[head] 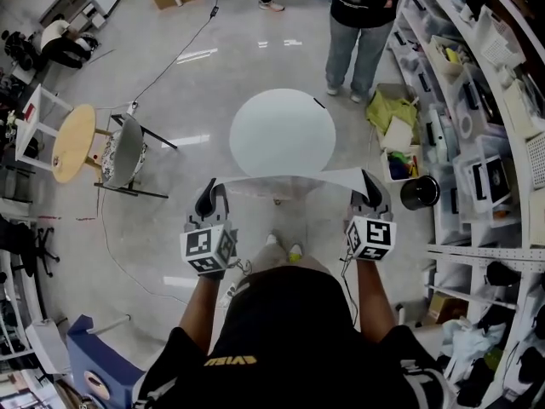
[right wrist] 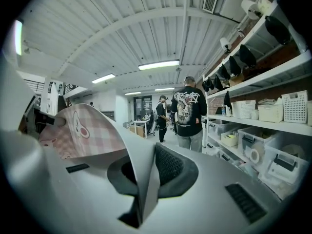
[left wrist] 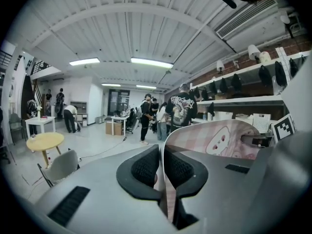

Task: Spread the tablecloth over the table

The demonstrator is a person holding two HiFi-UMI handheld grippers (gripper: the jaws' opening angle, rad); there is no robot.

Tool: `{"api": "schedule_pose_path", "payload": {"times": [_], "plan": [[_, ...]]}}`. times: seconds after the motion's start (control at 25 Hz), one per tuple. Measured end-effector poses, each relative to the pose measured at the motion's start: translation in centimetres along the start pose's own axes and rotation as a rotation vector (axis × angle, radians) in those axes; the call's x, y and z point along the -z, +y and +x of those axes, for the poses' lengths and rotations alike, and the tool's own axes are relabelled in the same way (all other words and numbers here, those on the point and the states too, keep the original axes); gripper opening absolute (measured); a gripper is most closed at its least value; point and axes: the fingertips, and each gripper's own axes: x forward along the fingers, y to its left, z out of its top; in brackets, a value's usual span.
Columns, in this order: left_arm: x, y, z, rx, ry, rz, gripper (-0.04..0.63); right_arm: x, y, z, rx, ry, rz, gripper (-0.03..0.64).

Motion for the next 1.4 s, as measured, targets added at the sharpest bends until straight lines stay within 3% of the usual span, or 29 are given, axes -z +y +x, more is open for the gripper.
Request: {"api": "schedule_pose_path", "payload": {"times": [0.36, 0.56, 1.2, 1.4], "plan": [[-1.1, 0.6, 4.8, 0.009, -0.008, -0.003, 0.023, -1.1, -1.0, 4.0, -0.002, -0.011, -0.026, 0.017], [-0.7, 1.5, 8.1, 0.036, 0.029, 0.002, 0.023, -0.5, -1.4, 6.8, 0.019, 0.037, -0.014, 0.017], [-5.9, 11.4, 21.4, 0.129, 0.0, -0.031, 0.025, -6.5, 3.1, 21.2, 0.069, 0.037, -0.065, 0.018], [-5.9, 13.9, 25.5, 0.172, 0.01, -0.078, 0.025, -7.0, 4.5, 24.0, 0.114, 0.081, -0.173, 0.018]]}}
